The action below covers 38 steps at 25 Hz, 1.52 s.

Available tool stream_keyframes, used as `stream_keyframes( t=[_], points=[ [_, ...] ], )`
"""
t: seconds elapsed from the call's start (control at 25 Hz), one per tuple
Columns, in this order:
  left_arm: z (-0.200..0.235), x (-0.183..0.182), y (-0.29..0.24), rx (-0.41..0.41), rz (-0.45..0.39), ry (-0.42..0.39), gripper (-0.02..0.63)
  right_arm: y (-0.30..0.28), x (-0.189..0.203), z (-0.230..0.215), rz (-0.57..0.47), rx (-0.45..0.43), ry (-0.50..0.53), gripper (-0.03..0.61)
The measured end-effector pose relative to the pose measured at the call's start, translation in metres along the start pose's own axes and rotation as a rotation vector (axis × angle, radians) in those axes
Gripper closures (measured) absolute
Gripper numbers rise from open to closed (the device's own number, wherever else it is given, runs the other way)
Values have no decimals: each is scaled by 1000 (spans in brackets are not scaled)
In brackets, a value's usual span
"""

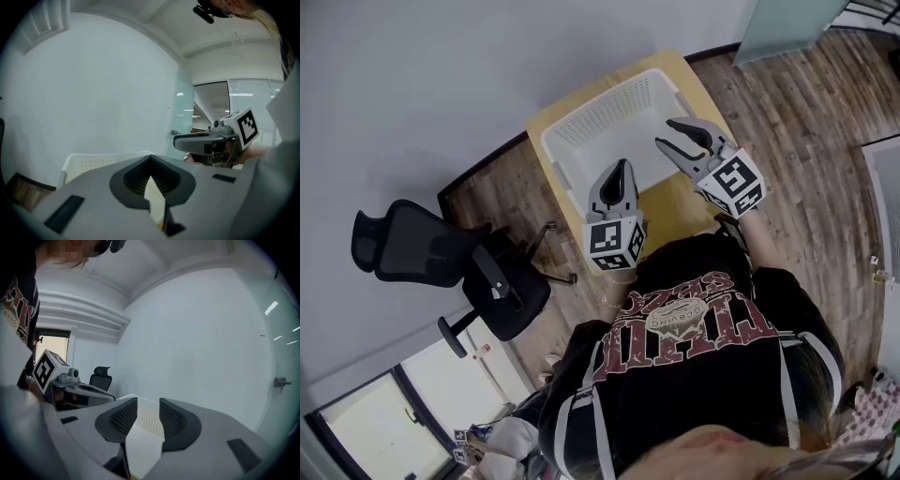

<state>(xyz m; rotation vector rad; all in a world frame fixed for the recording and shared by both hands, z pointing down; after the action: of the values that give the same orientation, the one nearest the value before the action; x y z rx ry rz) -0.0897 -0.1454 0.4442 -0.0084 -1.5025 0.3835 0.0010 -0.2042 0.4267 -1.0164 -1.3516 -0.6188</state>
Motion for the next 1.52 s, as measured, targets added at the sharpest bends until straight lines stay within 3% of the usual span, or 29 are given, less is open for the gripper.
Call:
stream_keyframes(
  t=[0.36,0.96,1.52],
  points=[
    [0,-2,4,3,-12,11,566,-16,0,22,20,-63,24,451],
    [-12,-5,-7,38,-10,-3,566,-16,4,25,16,-70,9,557],
    [-14,-4,-10,49,-9,-5,566,-18,10,29,40,-68,26,561]
  ],
)
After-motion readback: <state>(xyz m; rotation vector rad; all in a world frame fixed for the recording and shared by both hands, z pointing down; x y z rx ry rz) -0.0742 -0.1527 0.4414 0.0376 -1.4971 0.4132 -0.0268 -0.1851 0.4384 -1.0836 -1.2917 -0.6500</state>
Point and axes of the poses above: the fingertips, and each gripper's own axes: y backward along the fingers, z to its left, x out of its underside, the point moved 2 cm from there along y, backward along the fingers, and after that the axes turned 7 degrees about -y, right-handed, at the moved point
